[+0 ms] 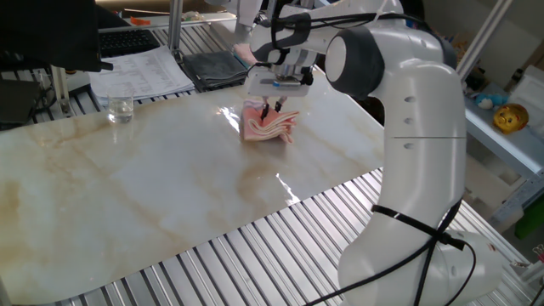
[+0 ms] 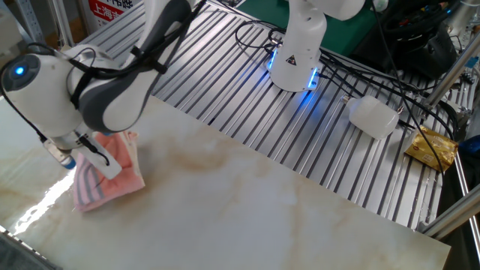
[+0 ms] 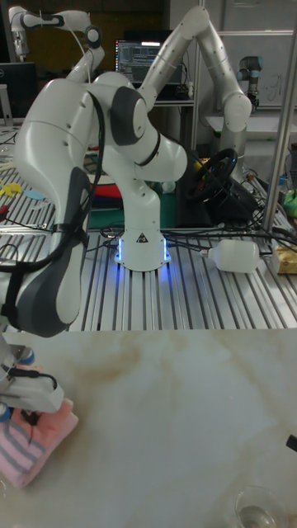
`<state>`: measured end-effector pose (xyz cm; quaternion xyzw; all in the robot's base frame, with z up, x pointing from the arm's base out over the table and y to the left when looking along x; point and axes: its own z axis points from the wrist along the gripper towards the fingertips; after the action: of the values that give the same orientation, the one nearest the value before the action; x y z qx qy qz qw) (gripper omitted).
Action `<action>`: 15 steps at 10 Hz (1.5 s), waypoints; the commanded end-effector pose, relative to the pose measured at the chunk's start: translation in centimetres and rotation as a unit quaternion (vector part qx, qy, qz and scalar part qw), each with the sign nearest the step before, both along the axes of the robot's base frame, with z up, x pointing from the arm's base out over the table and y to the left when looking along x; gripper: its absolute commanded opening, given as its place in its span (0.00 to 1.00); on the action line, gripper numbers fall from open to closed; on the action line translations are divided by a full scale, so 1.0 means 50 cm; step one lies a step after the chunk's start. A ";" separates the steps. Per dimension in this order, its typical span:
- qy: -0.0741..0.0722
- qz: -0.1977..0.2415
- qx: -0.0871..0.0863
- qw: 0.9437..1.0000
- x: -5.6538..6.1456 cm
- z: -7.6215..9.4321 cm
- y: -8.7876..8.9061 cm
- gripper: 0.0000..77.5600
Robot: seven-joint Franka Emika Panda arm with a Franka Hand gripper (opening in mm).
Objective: Clean the tabletop with a sponge
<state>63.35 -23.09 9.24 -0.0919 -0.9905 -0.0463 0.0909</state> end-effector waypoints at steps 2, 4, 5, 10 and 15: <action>-0.001 -0.024 -0.025 0.999 0.004 0.010 0.022 0.02; 0.002 -0.039 -0.033 0.999 0.004 0.010 0.022 0.02; -0.001 -0.046 -0.043 0.998 0.004 0.010 0.022 0.02; -0.021 -0.056 -0.056 0.997 0.031 0.021 0.022 0.02; -0.018 -0.055 -0.065 0.996 0.099 0.008 0.023 0.02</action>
<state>66.34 -22.03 10.10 -0.1505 -0.9865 0.0044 0.0639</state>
